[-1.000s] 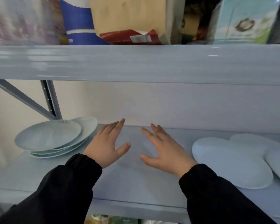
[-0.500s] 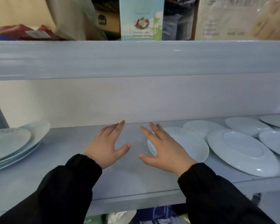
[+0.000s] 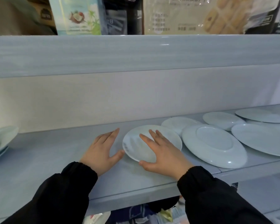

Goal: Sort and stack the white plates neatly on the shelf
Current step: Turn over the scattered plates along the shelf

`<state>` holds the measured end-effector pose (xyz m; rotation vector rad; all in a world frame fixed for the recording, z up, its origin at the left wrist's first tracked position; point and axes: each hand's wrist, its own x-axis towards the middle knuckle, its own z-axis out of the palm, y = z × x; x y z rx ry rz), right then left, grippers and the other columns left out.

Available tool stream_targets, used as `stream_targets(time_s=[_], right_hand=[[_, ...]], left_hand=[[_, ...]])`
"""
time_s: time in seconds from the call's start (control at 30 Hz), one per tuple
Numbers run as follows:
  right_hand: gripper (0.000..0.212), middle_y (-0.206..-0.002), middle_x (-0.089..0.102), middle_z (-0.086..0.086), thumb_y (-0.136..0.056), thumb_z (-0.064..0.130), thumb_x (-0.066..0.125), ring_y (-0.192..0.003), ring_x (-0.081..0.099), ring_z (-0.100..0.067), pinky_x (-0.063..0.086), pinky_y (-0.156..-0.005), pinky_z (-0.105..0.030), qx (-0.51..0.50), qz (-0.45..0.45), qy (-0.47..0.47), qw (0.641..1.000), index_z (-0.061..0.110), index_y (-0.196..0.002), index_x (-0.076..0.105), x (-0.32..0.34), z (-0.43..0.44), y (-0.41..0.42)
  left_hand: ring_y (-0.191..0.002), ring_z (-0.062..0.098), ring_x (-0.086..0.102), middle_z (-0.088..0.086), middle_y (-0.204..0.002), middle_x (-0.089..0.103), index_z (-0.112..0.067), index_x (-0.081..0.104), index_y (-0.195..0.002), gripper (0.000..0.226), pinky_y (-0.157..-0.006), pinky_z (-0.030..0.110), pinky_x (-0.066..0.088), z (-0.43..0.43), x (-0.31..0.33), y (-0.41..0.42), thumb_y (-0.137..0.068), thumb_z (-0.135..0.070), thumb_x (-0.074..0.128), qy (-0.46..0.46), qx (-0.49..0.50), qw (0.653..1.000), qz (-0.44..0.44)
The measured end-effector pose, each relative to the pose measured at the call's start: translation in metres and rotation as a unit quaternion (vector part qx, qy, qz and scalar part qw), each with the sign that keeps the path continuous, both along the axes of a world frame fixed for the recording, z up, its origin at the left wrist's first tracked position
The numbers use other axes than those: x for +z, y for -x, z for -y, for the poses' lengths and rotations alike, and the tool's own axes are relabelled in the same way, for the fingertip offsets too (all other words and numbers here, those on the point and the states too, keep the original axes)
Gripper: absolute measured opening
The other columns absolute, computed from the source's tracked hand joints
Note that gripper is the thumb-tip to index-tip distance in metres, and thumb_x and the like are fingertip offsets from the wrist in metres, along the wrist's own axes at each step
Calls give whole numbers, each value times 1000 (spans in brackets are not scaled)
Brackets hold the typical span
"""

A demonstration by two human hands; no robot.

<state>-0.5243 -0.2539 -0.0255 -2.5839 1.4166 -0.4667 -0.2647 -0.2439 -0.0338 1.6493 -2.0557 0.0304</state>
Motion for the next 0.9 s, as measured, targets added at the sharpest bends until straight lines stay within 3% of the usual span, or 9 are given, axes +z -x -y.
stream_targets(time_s=[0.2,0.37,0.57,0.67,0.73,0.8,0.9], right_hand=[[85,-168,1,6,-83,73,45,-153,-15,-14,-7,-122,-30,24,-32,47,998,46,-157,12,-24,7,9],[74,-166,21,6,-82,71,41,-154,-5,-15,-5,-122,-32,45,-25,68,996,40,-149,41,-26,9,7],[55,-146,55,5,-77,49,45,-148,32,-20,21,-121,-41,33,6,126,991,35,-124,70,-35,10,6],[44,-110,72,9,-71,43,48,-126,58,-22,42,-110,-44,43,9,146,988,32,-103,76,-38,11,6],[36,-91,66,11,-71,38,50,-104,60,-17,51,-97,-39,59,17,155,986,29,-95,75,-36,11,7],[35,-88,62,12,-74,33,52,-99,56,-15,49,-96,-38,81,21,168,982,30,-98,77,-39,13,8],[36,-93,65,18,-81,28,54,-110,54,-13,33,-112,-47,104,22,194,975,37,-109,75,-45,17,8]], left_hand=[[-138,17,29,0,-149,40,-38,19,-151,83,-109,23,20,8,-14,-10,-75,-70,35,14,32,999,-38],[-132,19,38,1,-143,48,-30,29,-150,78,-109,26,25,8,-15,-11,-80,-63,39,54,19,998,0],[-132,17,38,2,-141,50,-29,31,-150,75,-106,25,26,4,-13,-12,-81,-58,39,75,23,997,-21],[-133,17,36,0,-142,48,-32,28,-150,74,-107,27,27,3,-14,-12,-81,-57,38,71,23,997,-27],[-134,18,36,1,-142,48,-31,28,-150,74,-108,28,26,3,-13,-10,-82,-57,38,73,23,997,-31],[-132,20,37,3,-141,49,-27,30,-150,73,-109,28,26,3,-13,-10,-83,-56,37,75,16,997,-32],[-129,22,40,6,-137,52,-24,34,-149,71,-108,30,28,3,-14,-10,-84,-53,38,86,3,996,-36]])
